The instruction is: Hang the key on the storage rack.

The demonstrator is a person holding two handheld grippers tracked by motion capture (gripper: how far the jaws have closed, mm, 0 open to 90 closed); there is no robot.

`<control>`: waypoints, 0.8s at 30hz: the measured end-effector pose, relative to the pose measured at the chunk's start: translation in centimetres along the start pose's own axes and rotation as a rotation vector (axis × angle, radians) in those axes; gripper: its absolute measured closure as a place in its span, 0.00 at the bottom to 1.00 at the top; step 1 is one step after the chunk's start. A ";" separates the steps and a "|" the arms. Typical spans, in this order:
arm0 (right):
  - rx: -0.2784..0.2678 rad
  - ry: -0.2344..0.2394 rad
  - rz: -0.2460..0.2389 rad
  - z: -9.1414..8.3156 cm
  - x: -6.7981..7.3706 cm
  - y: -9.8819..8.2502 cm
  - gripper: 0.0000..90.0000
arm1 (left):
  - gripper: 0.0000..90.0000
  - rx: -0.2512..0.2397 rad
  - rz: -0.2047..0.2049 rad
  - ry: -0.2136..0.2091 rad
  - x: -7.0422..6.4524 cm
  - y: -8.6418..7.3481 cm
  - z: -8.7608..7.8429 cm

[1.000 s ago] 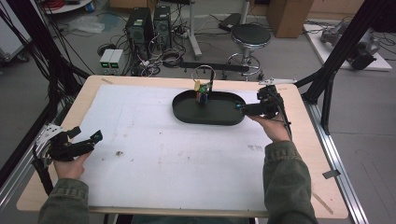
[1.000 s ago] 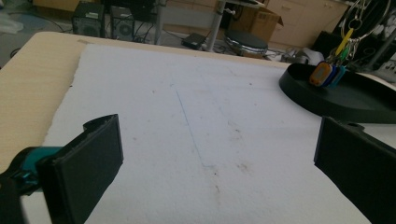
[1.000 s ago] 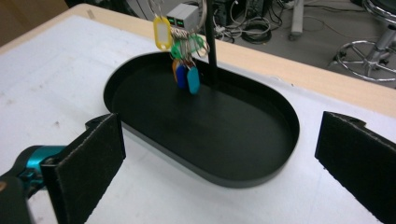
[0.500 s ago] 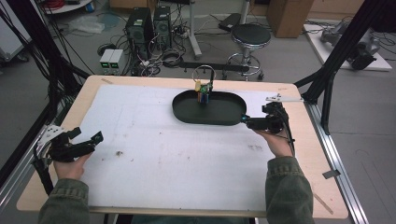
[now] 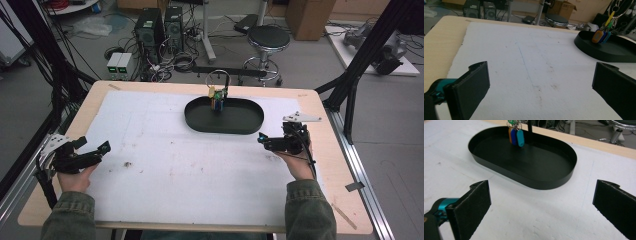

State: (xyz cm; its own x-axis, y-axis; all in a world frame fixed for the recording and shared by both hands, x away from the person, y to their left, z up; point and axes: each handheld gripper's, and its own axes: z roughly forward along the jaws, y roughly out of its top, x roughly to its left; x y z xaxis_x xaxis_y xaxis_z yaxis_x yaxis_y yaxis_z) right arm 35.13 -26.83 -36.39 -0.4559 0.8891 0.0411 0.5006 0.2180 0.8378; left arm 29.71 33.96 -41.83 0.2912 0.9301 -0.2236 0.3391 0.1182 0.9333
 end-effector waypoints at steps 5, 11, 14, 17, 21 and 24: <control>-0.011 0.002 -0.018 -0.3 0.6 -0.1 0.01 | 0.02 0.001 -0.001 0.003 0.1 0.0 -0.1; -0.028 0.010 0.012 -0.8 0.5 -1.8 0.01 | 0.02 0.001 -0.002 0.005 0.1 0.0 -0.1; -0.045 0.008 0.037 -1.0 0.4 -2.7 0.01 | 0.02 0.001 0.000 0.007 0.1 0.0 -0.1; -0.067 -0.020 0.038 -1.3 0.4 -3.6 0.01 | 0.02 -0.006 -0.003 0.009 0.0 0.0 -0.1; -0.100 -0.037 0.074 -1.5 0.2 -5.0 0.01 | 0.02 -0.010 -0.002 0.014 0.1 0.0 -0.2; -0.141 -0.051 0.096 -1.9 0.4 -5.9 0.01 | 0.02 -0.003 -0.001 0.014 0.1 0.0 -0.1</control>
State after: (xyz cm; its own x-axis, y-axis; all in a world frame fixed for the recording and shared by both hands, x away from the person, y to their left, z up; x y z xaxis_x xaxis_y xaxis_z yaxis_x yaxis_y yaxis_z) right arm 30.59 -28.50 -40.26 -0.3718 0.9229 0.0997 0.4304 0.0763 0.8994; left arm 29.61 34.09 -41.83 0.2785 0.9347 -0.2209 0.3371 0.1203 0.9338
